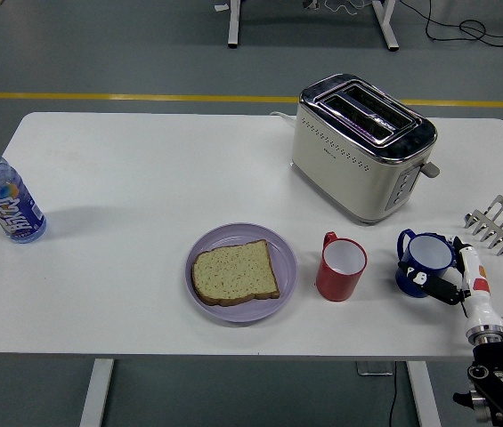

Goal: Pick up the cup,pour liquid into bread,place the cup on the desk

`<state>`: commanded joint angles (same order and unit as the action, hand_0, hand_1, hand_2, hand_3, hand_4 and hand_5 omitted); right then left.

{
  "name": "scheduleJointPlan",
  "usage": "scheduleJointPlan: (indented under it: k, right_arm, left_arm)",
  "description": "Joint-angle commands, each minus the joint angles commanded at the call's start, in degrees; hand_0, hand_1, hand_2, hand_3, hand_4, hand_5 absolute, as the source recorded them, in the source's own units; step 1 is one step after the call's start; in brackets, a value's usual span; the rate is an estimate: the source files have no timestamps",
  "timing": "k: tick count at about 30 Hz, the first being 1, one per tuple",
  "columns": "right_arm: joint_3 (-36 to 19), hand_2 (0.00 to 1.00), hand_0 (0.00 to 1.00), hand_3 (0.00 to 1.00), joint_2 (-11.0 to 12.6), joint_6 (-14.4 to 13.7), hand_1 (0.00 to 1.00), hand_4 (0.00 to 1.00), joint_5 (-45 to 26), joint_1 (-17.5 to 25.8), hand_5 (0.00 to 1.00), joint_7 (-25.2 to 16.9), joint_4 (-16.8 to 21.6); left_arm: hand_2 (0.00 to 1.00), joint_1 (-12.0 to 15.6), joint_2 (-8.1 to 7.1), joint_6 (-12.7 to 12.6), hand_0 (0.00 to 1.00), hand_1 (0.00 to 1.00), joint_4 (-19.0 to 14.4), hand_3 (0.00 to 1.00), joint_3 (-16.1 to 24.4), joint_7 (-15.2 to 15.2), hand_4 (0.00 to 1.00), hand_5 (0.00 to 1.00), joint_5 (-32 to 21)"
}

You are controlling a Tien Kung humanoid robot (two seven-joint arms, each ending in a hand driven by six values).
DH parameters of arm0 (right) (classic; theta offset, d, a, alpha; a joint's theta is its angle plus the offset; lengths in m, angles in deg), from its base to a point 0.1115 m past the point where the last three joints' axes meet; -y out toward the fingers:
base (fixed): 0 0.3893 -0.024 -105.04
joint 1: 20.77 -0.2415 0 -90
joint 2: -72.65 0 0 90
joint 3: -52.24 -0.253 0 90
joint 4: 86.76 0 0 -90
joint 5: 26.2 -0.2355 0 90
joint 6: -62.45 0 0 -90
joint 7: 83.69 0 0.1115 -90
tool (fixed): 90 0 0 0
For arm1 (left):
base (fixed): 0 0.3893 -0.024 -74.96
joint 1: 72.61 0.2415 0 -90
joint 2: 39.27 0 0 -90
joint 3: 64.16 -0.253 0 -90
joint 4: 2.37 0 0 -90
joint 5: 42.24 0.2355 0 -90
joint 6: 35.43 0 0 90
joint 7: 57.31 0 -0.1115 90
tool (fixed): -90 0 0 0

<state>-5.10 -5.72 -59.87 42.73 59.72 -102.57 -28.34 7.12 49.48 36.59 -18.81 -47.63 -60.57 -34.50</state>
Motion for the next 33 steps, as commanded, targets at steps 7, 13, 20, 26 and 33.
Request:
scheduleJointPlan:
  k: [7, 13, 20, 26, 33]
  right_arm:
    - [-0.1, 0.513, 0.535, 0.604, 0.1, -0.3, 0.394, 0.862, 0.4, 0.2, 0.014, 0.0, 0.1]
    - [-0.2, 0.562, 0.564, 0.692, 0.1, -0.7, 0.436, 0.905, 0.6, 0.2, 0.037, -0.3, 0.2]
    - [-0.3, 0.595, 0.585, 0.722, 0.1, -1.0, 0.475, 0.927, 0.7, 0.2, 0.053, -0.7, 0.3]
    - [-0.4, 0.64, 0.648, 0.742, 0.1, -0.8, 0.51, 0.925, 1.0, 0.3, 0.047, -0.4, 0.3]
    - [-0.5, 0.654, 0.673, 0.749, 0.2, -0.9, 0.529, 0.929, 1.1, 0.3, 0.051, -0.5, 0.4]
  left_arm:
    - [0.698, 0.0, -0.02, 0.0, 0.686, 0.693, 0.0, 0.553, -0.1, 0.1, 0.247, 0.998, -0.2]
    - [0.698, -0.1, -0.04, 0.0, 0.686, 0.693, 0.0, 0.553, -0.2, 0.2, 0.249, 0.998, -0.4]
    - [0.698, -0.1, -0.05, 0.0, 0.685, 0.693, 0.0, 0.553, -0.3, 0.2, 0.249, 0.998, -0.5]
    - [0.697, -0.1, -0.09, 0.0, 0.686, 0.693, 0.0, 0.553, -0.3, 0.2, 0.248, 0.998, -0.5]
    - [0.698, -0.2, -0.12, 0.0, 0.686, 0.693, 0.0, 0.553, -0.4, 0.3, 0.249, 0.998, -0.6]
